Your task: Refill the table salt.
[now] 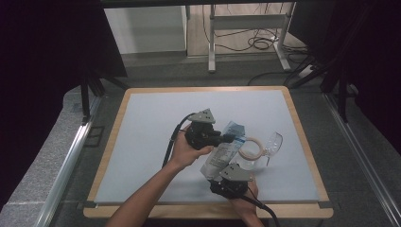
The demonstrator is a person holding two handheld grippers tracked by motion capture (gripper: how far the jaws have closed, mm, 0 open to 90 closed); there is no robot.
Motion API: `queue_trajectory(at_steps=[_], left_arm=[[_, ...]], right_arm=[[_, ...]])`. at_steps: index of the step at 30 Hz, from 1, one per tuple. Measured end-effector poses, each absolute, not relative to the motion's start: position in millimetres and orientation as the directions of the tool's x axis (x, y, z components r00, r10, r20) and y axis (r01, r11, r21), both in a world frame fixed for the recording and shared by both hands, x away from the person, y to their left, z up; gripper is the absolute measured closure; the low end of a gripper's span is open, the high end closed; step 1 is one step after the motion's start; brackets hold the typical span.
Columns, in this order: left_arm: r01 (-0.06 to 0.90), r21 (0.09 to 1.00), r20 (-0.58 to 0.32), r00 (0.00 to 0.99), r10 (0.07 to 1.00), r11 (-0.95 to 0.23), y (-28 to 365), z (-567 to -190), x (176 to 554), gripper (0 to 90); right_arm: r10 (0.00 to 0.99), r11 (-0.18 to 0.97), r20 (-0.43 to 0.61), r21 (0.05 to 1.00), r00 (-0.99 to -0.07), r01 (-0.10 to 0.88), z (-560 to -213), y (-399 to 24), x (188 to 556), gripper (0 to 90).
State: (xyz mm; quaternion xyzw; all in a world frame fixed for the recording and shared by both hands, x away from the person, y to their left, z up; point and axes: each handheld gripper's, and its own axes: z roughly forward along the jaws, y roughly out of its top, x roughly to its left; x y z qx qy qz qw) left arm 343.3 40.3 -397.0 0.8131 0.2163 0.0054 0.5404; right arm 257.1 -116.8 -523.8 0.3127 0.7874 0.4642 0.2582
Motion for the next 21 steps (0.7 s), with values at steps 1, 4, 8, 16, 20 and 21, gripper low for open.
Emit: queue_trajectory(at_steps=[1, 4, 8, 16, 20, 21], left_arm=[[0.348, 0.88, -0.228, 0.906, 0.356, -0.323, 40.8, -397.2, 344.2, 90.0], [0.349, 0.879, -0.227, 0.906, 0.358, -0.325, 41.2, -398.0, 346.0, 90.0], [0.352, 0.876, -0.231, 0.906, 0.354, -0.33, 37.9, -398.7, 346.6, 90.0], [0.369, 0.864, -0.25, 0.905, 0.343, -0.342, 33.3, -398.3, 353.0, 90.0], [0.368, 0.859, -0.246, 0.906, 0.344, -0.356, 29.2, -397.4, 354.0, 90.0], [0.367, 0.858, -0.244, 0.907, 0.345, -0.359, 27.7, -397.1, 354.4, 90.0]], right_arm=[[0.732, 0.373, -0.115, 0.893, -0.671, 0.253, -523.7, -116.8, 257.0, 34.6], [0.738, 0.369, -0.104, 0.89, -0.666, 0.27, -522.5, -115.5, 256.0, 35.0], [0.749, 0.367, -0.095, 0.883, -0.655, 0.291, -521.5, -112.1, 254.9, 35.6], [0.754, 0.334, -0.072, 0.898, -0.653, 0.286, -522.2, -113.8, 253.9, 36.4], [0.766, 0.311, -0.058, 0.905, -0.64, 0.29, -523.2, -113.4, 253.7, 36.6], [0.769, 0.306, -0.055, 0.906, -0.637, 0.291, -523.3, -113.1, 253.7, 36.6]])
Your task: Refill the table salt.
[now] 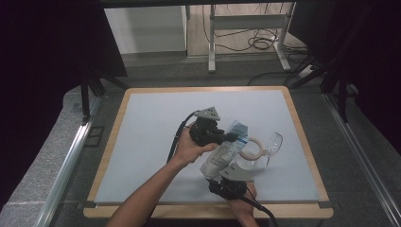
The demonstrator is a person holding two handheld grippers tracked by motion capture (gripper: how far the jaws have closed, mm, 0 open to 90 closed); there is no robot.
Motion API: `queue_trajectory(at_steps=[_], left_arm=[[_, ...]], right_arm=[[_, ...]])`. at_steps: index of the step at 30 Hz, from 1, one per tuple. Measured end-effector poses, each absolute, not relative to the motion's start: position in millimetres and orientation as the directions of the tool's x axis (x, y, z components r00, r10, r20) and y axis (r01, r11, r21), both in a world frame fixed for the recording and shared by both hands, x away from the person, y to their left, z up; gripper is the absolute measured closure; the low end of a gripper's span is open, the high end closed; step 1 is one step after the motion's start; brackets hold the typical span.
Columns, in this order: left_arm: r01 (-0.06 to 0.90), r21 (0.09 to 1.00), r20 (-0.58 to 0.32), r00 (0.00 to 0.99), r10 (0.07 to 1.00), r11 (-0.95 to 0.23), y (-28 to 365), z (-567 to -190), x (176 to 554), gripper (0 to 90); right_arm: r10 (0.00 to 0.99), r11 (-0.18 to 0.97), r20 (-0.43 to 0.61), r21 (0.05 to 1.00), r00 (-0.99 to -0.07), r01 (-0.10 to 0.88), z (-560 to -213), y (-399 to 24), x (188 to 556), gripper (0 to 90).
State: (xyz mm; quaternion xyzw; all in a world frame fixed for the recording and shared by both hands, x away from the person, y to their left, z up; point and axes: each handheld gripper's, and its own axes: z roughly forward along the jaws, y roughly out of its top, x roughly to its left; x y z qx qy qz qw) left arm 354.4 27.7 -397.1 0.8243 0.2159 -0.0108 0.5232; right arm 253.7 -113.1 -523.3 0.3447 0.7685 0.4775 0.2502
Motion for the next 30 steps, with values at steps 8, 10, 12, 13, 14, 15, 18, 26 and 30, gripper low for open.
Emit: queue_trajectory(at_steps=[8, 10, 12, 13, 14, 15, 18, 26, 30], left_arm=[[0.388, 0.84, -0.253, 0.899, 0.359, -0.379, 23.8, -400.2, 361.8, 90.0], [0.393, 0.836, -0.26, 0.898, 0.355, -0.383, 22.8, -400.7, 363.6, 90.0], [0.39, 0.834, -0.254, 0.899, 0.357, -0.39, 21.5, -400.6, 365.1, 90.0], [0.39, 0.832, -0.252, 0.9, 0.357, -0.395, 20.6, -400.4, 366.0, 90.0], [0.389, 0.83, -0.25, 0.9, 0.356, -0.4, 19.5, -400.1, 367.3, 90.0], [0.393, 0.827, -0.254, 0.899, 0.356, -0.402, 18.8, -399.8, 368.3, 90.0], [0.397, 0.823, -0.259, 0.899, 0.353, -0.406, 16.7, -399.0, 371.4, 90.0], [0.391, 0.802, -0.239, 0.903, 0.357, -0.452, 8.8, -394.2, 377.6, 90.0], [0.387, 0.79, -0.231, 0.906, 0.354, -0.475, 3.8, -391.6, 379.8, 90.0]], right_arm=[[0.782, 0.267, -0.015, 0.911, -0.623, 0.313, -525.6, -107.8, 256.3, 37.2], [0.784, 0.264, -0.011, 0.911, -0.621, 0.316, -526.4, -108.2, 256.8, 37.3], [0.786, 0.259, -0.006, 0.912, -0.618, 0.319, -526.8, -108.4, 257.0, 37.3], [0.787, 0.254, -0.004, 0.913, -0.617, 0.32, -526.9, -108.6, 257.4, 37.4], [0.788, 0.252, -0.002, 0.913, -0.615, 0.321, -526.9, -108.8, 257.7, 37.4], [0.792, 0.248, 0.001, 0.913, -0.611, 0.322, -526.8, -109.0, 258.1, 37.4], [0.797, 0.234, 0.011, 0.916, -0.604, 0.325, -526.2, -109.7, 258.9, 37.4], [0.805, 0.209, 0.029, 0.921, -0.592, 0.329, -523.3, -109.1, 260.5, 38.3], [0.806, 0.206, 0.033, 0.921, -0.591, 0.331, -521.3, -108.7, 261.4, 38.7]])
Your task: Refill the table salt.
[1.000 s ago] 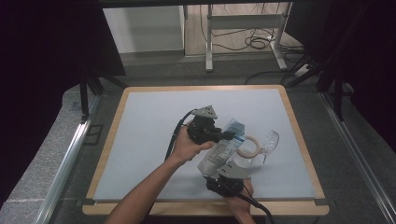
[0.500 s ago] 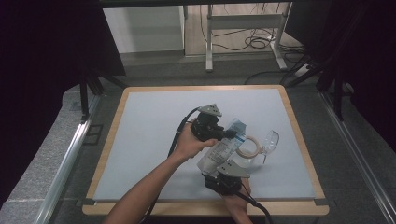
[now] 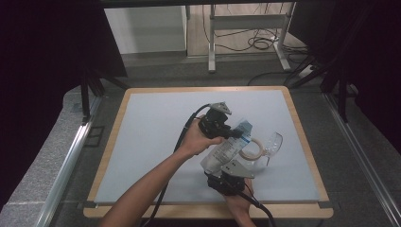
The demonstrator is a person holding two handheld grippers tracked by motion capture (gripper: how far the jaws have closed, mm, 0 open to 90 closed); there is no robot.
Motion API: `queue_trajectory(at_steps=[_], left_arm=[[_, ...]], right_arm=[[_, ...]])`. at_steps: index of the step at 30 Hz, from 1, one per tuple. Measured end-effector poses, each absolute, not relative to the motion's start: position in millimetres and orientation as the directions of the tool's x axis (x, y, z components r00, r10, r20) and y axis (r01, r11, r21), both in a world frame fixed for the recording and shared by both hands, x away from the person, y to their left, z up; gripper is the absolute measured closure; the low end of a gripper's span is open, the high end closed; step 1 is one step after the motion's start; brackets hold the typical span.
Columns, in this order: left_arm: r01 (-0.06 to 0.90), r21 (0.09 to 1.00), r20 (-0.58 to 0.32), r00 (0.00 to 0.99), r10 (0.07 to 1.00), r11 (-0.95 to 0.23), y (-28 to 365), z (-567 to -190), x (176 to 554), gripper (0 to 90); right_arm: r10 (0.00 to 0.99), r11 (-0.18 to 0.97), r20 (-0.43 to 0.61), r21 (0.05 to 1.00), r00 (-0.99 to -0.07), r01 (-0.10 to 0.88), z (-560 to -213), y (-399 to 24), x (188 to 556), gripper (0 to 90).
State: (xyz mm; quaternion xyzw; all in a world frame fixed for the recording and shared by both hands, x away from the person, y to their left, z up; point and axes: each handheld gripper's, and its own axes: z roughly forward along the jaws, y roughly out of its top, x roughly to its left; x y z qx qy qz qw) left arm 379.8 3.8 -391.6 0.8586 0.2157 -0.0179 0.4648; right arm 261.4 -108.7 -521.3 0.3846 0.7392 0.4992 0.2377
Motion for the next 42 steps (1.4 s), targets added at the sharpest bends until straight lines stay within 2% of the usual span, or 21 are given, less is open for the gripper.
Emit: queue_trajectory(at_steps=[12, 42], left_arm=[[0.351, 0.757, -0.182, 0.923, 0.338, -0.551, -14.1, -383.6, 381.7, 90.0], [0.357, 0.733, -0.194, 0.926, 0.325, -0.579, -32.9, -382.5, 391.4, 90.0]], right_arm=[[0.8, 0.187, 0.046, 0.928, -0.598, 0.321, -512.9, -110.0, 261.5, 40.5], [0.795, 0.1, 0.136, 0.932, -0.591, 0.349, -496.2, -111.6, 264.3, 42.1]])
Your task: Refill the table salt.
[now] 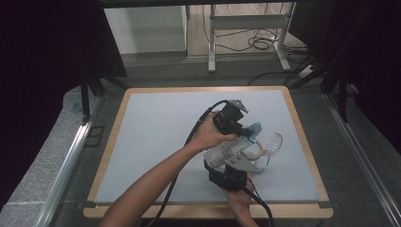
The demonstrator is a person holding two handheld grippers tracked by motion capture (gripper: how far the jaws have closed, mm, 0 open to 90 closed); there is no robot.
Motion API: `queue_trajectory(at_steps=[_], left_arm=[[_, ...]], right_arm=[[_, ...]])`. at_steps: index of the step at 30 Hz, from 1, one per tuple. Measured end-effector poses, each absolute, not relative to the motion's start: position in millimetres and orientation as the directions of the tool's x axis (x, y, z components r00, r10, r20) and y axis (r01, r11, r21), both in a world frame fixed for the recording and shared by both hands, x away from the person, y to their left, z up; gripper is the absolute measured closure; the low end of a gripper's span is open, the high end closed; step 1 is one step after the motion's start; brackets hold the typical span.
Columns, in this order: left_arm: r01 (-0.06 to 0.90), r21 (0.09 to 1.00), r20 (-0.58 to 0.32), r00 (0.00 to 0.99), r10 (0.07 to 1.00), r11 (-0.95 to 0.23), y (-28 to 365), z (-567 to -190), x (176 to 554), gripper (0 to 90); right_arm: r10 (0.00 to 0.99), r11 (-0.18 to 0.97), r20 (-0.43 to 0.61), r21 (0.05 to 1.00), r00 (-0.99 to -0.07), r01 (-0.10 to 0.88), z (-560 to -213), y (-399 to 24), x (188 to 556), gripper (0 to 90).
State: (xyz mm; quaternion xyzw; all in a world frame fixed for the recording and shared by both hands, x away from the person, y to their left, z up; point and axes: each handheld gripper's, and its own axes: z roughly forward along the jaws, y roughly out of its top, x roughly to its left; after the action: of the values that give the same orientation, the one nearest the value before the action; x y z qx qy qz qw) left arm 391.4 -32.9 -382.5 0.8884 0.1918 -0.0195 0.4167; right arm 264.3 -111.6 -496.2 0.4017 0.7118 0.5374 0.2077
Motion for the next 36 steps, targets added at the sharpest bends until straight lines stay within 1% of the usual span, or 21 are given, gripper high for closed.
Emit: queue_trajectory(at_steps=[16, 21, 26, 32, 36], left_arm=[[0.363, 0.712, -0.195, 0.925, 0.326, -0.602, -39.4, -386.1, 394.3, 90.0], [0.357, 0.709, -0.188, 0.927, 0.325, -0.608, -40.9, -386.9, 393.8, 90.0], [0.354, 0.707, -0.181, 0.927, 0.327, -0.612, -41.1, -385.9, 393.1, 90.0], [0.349, 0.7, -0.171, 0.929, 0.328, -0.624, -41.9, -385.1, 392.0, 90.0], [0.349, 0.697, -0.168, 0.929, 0.331, -0.626, -42.4, -385.1, 391.4, 90.0]], right_arm=[[0.786, 0.06, 0.181, 0.929, -0.591, 0.364, -494.4, -113.8, 265.4, 42.3], [0.786, 0.022, 0.217, 0.926, -0.578, 0.377, -495.6, -113.0, 264.4, 42.5], [0.792, 0.014, 0.219, 0.927, -0.57, 0.375, -496.2, -111.8, 264.1, 42.6], [0.791, -0.027, 0.252, 0.924, -0.557, 0.38, -497.0, -109.2, 263.1, 42.7], [0.801, -0.028, 0.243, 0.928, -0.547, 0.372, -498.6, -107.7, 262.7, 42.8]])
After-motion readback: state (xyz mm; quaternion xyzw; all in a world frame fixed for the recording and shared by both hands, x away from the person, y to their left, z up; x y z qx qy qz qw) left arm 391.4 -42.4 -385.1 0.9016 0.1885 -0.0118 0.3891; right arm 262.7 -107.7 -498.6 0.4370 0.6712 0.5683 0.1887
